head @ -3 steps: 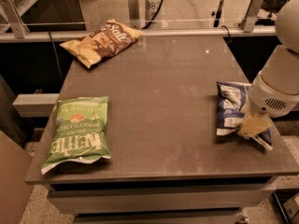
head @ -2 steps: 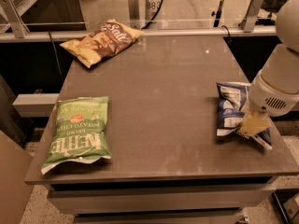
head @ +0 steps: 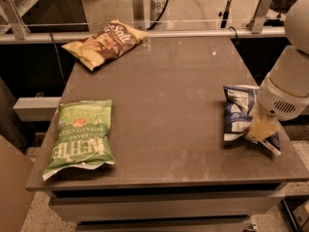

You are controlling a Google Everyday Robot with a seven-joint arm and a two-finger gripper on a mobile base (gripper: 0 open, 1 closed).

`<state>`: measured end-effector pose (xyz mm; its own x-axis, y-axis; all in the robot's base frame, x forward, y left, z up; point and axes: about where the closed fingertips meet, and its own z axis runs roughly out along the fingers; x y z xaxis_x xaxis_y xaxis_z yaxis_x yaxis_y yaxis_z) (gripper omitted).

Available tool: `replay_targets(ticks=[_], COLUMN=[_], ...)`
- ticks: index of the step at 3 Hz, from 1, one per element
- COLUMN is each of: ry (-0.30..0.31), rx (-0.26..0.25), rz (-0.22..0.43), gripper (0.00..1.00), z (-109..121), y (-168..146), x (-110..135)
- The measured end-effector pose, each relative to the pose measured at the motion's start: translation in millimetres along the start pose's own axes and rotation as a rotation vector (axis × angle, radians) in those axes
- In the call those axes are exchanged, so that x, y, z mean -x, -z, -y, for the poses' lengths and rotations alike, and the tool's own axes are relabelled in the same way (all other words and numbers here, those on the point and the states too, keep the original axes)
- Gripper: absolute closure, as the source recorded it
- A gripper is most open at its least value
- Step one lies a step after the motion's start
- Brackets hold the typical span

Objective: Move blue chip bag near green jalapeno chip bag

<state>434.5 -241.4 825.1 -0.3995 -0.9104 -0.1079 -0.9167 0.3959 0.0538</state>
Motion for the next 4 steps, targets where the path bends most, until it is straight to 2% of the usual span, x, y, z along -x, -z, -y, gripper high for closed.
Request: replay_targets(ticks=[1,2,3,4], ry=[0.118,0.269,0.403,0.556], rx=[-0.101,-0.223,-0.27,-0.24], rz=[0.048,0.098,0.176,0.297], gripper=[1.0,1.0,1.0,1.0], z=[7.3,12.0,16.2,16.4], y=[24.4,56.4,77.4,78.0], x=[53.3,115.0,167.4,216.5])
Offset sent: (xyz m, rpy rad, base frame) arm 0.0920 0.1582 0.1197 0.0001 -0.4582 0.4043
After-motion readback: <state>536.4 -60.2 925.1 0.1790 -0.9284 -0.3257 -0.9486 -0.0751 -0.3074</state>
